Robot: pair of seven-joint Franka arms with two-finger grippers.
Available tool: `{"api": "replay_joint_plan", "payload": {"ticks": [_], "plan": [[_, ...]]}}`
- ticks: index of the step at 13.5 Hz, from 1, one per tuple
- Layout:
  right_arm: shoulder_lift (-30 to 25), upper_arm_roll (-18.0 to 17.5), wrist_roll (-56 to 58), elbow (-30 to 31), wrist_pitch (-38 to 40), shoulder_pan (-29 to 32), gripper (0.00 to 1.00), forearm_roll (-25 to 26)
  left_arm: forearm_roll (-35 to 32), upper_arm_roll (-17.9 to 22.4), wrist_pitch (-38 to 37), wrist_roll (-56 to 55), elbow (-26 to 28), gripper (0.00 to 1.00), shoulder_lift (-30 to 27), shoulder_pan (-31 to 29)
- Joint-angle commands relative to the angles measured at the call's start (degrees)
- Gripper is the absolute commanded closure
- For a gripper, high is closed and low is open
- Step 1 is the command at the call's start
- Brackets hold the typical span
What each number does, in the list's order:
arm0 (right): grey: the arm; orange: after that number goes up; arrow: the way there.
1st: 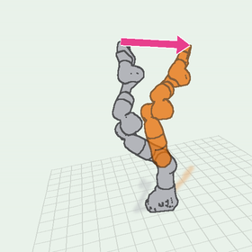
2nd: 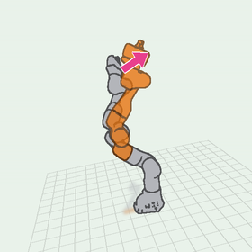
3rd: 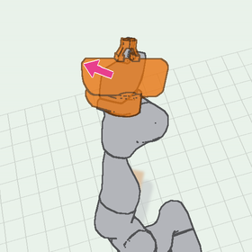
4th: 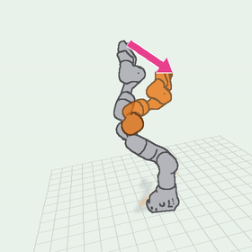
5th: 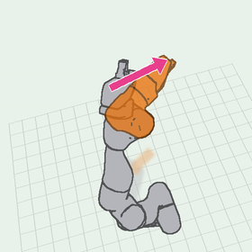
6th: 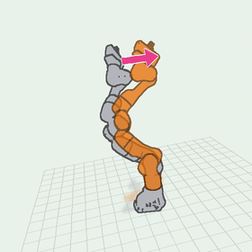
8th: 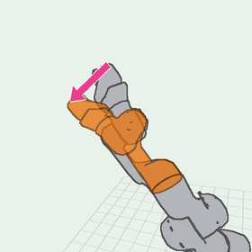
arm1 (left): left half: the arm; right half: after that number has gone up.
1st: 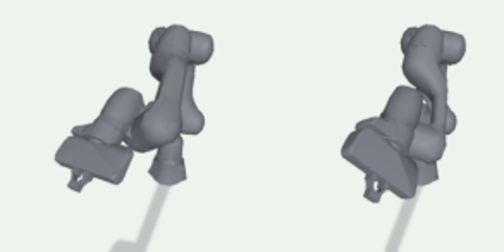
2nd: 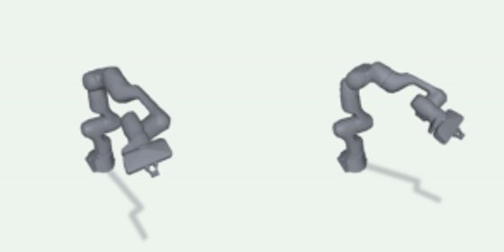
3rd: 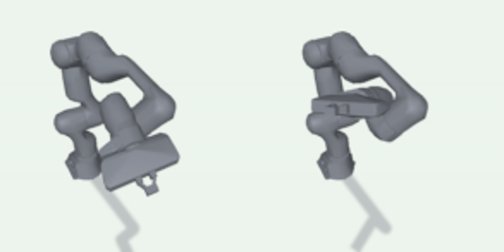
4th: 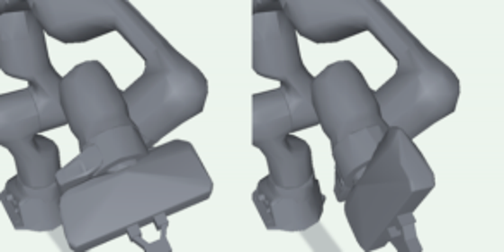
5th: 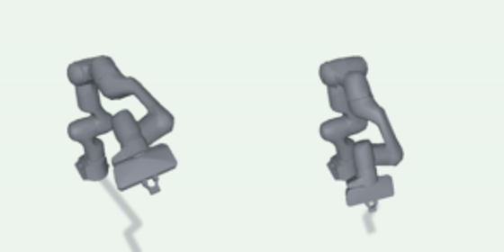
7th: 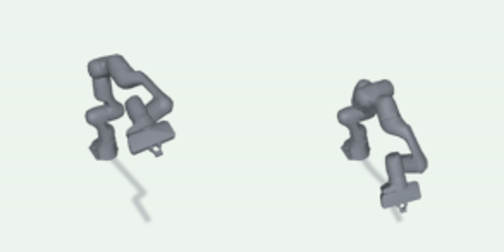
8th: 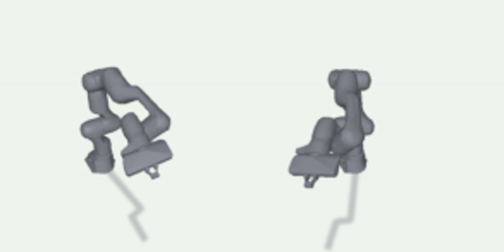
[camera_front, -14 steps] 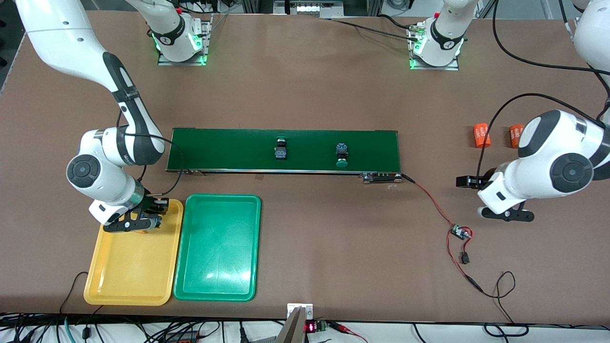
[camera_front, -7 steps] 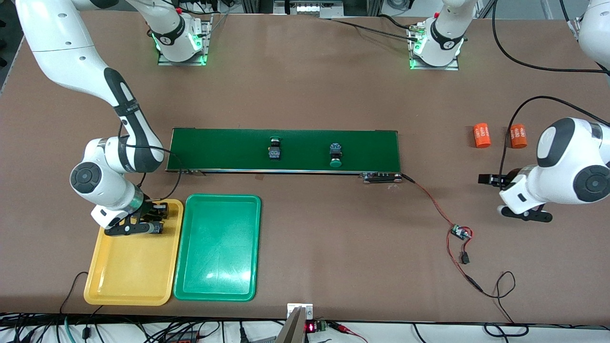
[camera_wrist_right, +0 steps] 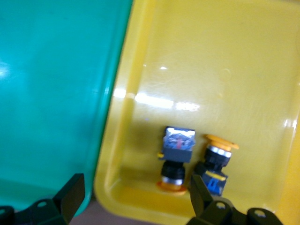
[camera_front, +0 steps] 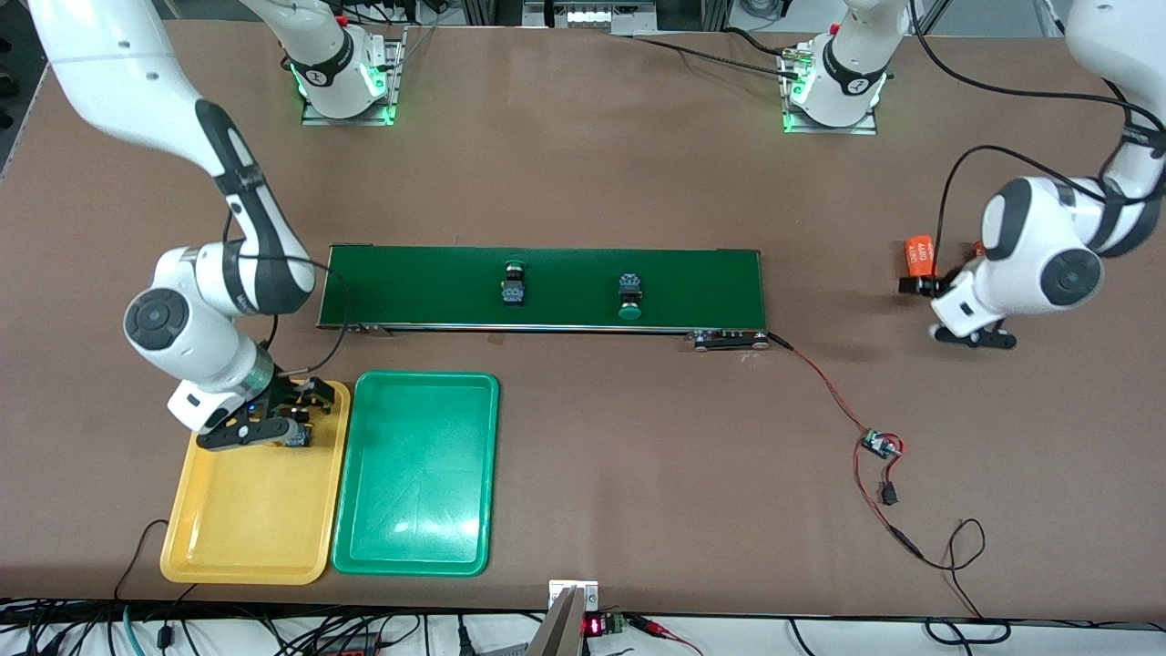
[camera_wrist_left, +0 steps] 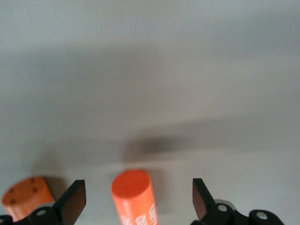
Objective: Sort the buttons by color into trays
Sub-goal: 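Grasp an orange cylinder with the left gripper while the right grasps a green button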
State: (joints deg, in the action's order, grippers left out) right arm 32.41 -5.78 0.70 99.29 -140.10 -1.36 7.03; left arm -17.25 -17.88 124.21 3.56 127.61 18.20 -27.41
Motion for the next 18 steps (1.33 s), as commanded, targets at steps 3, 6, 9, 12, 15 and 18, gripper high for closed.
{"api": "replay_joint_plan", "payload": {"ticks": [3,6,9,12,15,18], "plan": [[-15.2,-0.7,-8.0,11.8,9.5,-4.4,0.00,-0.6,2.0,8.4,12.5,4.2,13.7,0.03,-6.6,5.1],[-20.8,-3.4,-12.2,15.1,15.0,-4.9,0.00,-6.9,2.0,9.6,21.2,4.2,17.1,0.09,-4.6,4.7],[-22.6,-6.9,-16.3,17.9,16.7,-4.8,0.00,-9.1,2.0,9.5,20.9,3.9,16.2,0.74,-4.8,4.6],[-22.6,-9.3,-20.5,18.6,16.9,-4.9,0.00,-9.1,2.2,8.2,17.6,3.7,12.4,0.79,-5.6,4.4],[-21.3,-10.3,-24.5,18.6,15.9,-7.2,0.00,-9.2,6.1,2.0,12.3,3.5,5.8,0.79,-5.3,4.6],[-19.0,-10.9,-29.9,18.7,12.3,-9.4,0.00,-9.2,10.8,-5.5,0.7,-0.7,-5.9,0.79,-2.9,5.6]]}}
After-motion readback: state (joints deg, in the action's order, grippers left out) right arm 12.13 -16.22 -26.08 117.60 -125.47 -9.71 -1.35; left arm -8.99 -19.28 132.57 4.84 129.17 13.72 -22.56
